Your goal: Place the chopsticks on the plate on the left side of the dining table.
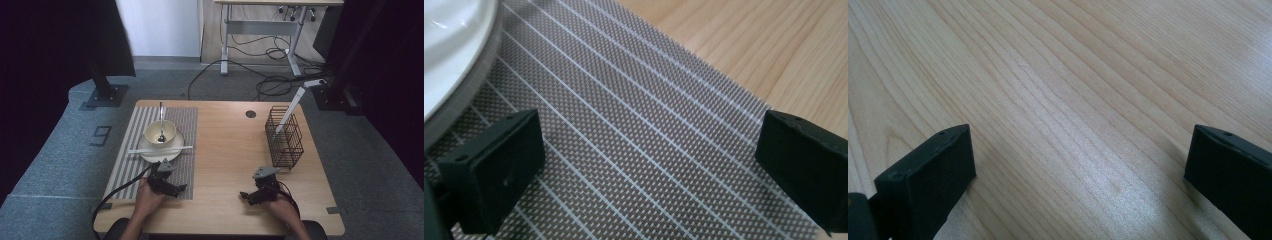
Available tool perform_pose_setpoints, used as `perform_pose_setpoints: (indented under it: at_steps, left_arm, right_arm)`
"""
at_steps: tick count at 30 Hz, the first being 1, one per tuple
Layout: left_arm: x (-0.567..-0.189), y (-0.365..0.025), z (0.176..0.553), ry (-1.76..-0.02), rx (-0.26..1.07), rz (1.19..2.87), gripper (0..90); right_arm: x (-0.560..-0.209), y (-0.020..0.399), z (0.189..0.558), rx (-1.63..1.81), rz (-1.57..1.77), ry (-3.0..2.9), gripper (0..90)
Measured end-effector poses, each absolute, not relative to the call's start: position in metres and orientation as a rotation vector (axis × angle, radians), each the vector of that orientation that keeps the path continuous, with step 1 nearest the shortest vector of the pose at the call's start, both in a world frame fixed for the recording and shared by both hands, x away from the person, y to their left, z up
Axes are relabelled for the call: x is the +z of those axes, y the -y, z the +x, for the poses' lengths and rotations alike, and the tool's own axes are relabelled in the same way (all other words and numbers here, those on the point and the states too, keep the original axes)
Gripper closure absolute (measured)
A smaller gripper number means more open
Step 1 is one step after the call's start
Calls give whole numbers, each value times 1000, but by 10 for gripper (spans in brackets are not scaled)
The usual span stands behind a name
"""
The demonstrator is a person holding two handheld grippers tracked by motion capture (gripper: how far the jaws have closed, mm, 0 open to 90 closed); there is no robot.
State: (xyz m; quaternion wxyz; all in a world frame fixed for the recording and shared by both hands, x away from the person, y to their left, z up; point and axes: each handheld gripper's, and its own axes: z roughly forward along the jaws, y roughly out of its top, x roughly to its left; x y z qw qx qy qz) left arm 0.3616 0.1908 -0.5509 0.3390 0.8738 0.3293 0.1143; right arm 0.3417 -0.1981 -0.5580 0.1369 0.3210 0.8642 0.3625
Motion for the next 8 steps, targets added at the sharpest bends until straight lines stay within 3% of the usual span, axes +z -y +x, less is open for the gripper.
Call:
perform_pose_setpoints:
  at_steps: [8]
  left_arm:
    - [-551,-189,361,-850,312,2289,0]
  right_arm:
    - [-558,198,342,1050,928,-2501,0]
